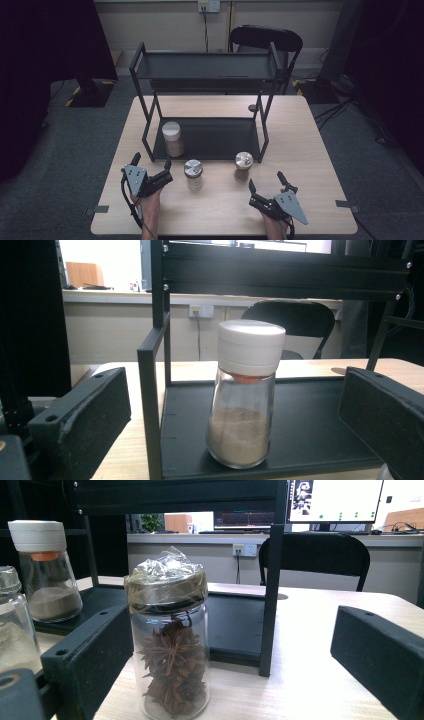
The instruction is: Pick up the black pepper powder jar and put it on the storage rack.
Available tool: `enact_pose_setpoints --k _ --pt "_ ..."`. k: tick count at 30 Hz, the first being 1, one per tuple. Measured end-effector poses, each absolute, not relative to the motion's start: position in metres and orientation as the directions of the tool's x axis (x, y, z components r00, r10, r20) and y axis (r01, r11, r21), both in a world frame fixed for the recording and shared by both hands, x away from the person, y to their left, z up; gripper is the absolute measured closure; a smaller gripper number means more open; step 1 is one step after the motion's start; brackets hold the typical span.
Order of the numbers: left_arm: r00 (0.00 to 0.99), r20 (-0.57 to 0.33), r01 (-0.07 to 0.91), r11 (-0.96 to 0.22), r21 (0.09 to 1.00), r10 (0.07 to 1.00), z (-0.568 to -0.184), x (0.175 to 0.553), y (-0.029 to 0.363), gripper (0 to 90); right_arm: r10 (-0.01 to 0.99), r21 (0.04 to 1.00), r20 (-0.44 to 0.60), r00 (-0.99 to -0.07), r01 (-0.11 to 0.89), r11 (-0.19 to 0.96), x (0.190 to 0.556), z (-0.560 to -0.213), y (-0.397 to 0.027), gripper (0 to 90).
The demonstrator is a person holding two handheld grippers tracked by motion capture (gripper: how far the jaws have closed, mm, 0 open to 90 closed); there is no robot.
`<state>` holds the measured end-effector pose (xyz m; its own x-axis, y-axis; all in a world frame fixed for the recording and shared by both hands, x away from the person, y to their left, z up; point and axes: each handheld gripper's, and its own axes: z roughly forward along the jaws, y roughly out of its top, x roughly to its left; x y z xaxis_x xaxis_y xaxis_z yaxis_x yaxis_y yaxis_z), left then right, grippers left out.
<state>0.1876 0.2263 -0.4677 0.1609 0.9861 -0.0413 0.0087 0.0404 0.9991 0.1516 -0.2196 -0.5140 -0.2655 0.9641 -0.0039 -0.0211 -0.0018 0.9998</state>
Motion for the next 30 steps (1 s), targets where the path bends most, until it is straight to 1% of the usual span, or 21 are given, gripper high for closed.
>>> enact_pose_setpoints --k 4,14,18,24,30 --pt "0.155 -0.033 0.013 0.031 0.999 0.987 -0.472 0.184 0.226 0.0 0.964 1.000 -0.004 -0.265 -0.021 -0.001 0.152 -0.514 -0.220 2.5" --pt "0.141 -0.060 0.011 0.059 0.998 0.988 -0.488 0.171 0.229 0.0 0.965 1.000 -0.004 -0.264 -0.021 -0.002 0.151 -0.514 -0.219 2.5" --pt "0.145 -0.034 0.015 0.032 0.999 0.989 -0.495 0.166 0.226 0.0 0.965 1.000 -0.003 -0.263 -0.021 -0.002 0.151 -0.514 -0.219 2.5" --pt "0.150 -0.023 0.029 0.019 0.999 0.988 -0.504 0.165 0.224 0.0 0.965 1.000 -0.004 -0.263 -0.021 -0.002 0.151 -0.514 -0.219 2.5" --pt "0.153 -0.008 0.023 0.004 1.000 0.988 -0.509 0.163 0.223 0.0 0.965 1.000 -0.004 -0.262 -0.020 -0.001 0.152 -0.514 -0.219 2.5"
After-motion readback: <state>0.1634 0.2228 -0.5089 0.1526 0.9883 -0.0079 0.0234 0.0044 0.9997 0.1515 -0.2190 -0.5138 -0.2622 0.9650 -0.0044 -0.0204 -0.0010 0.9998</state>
